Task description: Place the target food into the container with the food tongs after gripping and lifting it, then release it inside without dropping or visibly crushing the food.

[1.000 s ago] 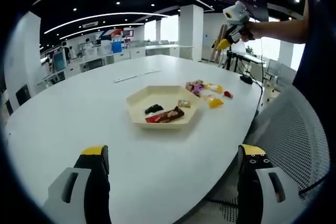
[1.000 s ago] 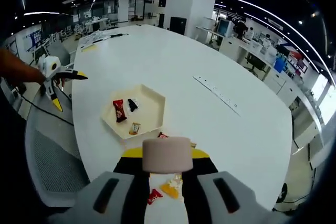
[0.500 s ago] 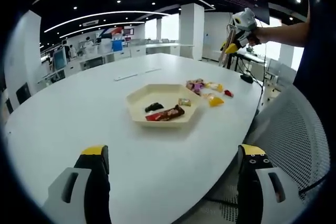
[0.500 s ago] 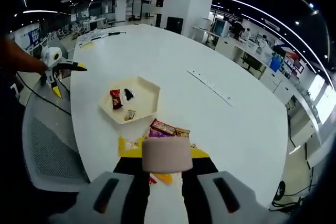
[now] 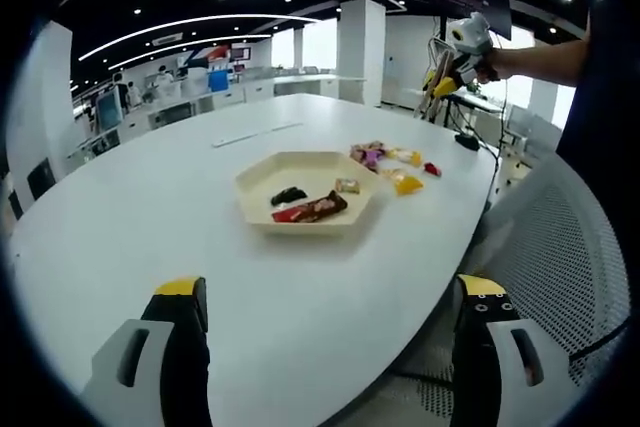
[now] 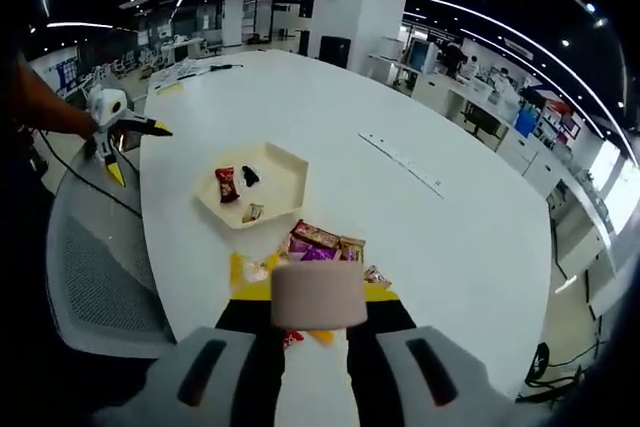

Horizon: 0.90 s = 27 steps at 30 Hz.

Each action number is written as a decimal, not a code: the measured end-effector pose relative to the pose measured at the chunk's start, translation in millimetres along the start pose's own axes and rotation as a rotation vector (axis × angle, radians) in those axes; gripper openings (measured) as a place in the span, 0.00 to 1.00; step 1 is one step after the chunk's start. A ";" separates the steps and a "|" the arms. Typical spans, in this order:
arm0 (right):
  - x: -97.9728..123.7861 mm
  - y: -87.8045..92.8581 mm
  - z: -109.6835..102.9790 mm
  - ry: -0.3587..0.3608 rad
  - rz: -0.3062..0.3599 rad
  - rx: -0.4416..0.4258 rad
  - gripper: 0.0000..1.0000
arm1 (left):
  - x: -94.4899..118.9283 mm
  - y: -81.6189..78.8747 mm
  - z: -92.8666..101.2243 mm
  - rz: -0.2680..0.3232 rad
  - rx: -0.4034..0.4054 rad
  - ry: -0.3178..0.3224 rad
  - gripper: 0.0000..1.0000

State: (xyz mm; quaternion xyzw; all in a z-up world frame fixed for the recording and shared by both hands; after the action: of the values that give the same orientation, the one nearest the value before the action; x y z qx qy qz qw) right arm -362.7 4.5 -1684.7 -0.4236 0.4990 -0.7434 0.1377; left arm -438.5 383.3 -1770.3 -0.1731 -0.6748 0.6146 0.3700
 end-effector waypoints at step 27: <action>-22.8 71.6 -26.1 0.024 -0.029 -0.087 0.22 | -0.4 0.9 1.3 -0.009 -0.009 -0.002 0.99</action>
State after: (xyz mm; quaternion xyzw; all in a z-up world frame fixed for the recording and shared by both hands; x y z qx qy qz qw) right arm -384.7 1.9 -1761.2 -0.4274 0.5264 -0.7278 0.1026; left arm -439.3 382.2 -1771.2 -0.1712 -0.6787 0.6100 0.3714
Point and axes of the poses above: the point that each gripper's makers call its tool centre point, and the gripper's own axes: x roughly backward along the fingers, z roughly to its right, y roughly out of its underside, the point moved 2 cm from there along x, roughly backward along the fingers, and after that the axes turned 14 degrees about z, right-handed, at the moved point
